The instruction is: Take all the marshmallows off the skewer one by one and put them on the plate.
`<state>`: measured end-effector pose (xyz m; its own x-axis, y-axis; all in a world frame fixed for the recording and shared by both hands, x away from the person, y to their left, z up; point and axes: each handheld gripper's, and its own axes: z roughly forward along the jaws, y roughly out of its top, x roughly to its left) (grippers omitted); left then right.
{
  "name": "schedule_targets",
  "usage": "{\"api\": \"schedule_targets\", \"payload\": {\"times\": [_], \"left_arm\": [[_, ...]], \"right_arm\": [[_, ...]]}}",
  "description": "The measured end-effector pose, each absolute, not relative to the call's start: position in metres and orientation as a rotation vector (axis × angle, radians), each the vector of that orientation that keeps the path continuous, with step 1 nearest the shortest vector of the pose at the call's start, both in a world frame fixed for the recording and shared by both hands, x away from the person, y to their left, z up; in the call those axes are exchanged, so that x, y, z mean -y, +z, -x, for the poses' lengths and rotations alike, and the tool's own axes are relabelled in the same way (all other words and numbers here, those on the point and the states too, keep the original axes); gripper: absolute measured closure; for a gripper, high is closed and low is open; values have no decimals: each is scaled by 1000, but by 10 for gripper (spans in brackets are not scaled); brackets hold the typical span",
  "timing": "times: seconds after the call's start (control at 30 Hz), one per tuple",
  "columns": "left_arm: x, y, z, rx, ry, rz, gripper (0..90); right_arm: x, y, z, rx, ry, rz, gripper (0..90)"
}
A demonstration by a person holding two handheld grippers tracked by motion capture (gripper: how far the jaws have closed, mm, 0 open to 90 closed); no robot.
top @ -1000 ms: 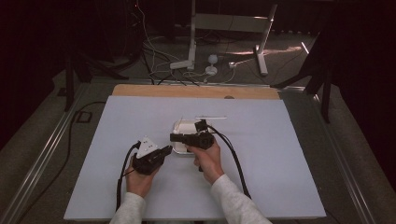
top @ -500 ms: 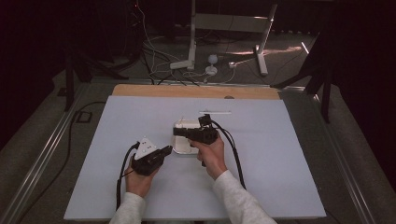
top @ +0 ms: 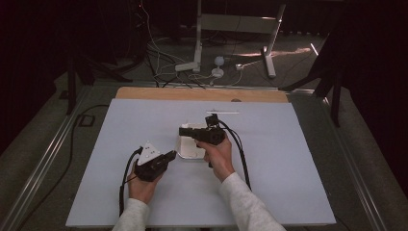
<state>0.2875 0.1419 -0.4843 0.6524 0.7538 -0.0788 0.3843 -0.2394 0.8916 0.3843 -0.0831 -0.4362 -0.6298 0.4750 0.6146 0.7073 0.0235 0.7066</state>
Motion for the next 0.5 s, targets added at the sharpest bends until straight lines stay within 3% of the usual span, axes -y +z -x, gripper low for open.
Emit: {"api": "schedule_targets", "payload": {"times": [0.5], "left_arm": [[-142,-486,-287,-919,454,-1874,900]], "right_arm": [[88,-436,-399,2059,-1635,1243,807]]}}
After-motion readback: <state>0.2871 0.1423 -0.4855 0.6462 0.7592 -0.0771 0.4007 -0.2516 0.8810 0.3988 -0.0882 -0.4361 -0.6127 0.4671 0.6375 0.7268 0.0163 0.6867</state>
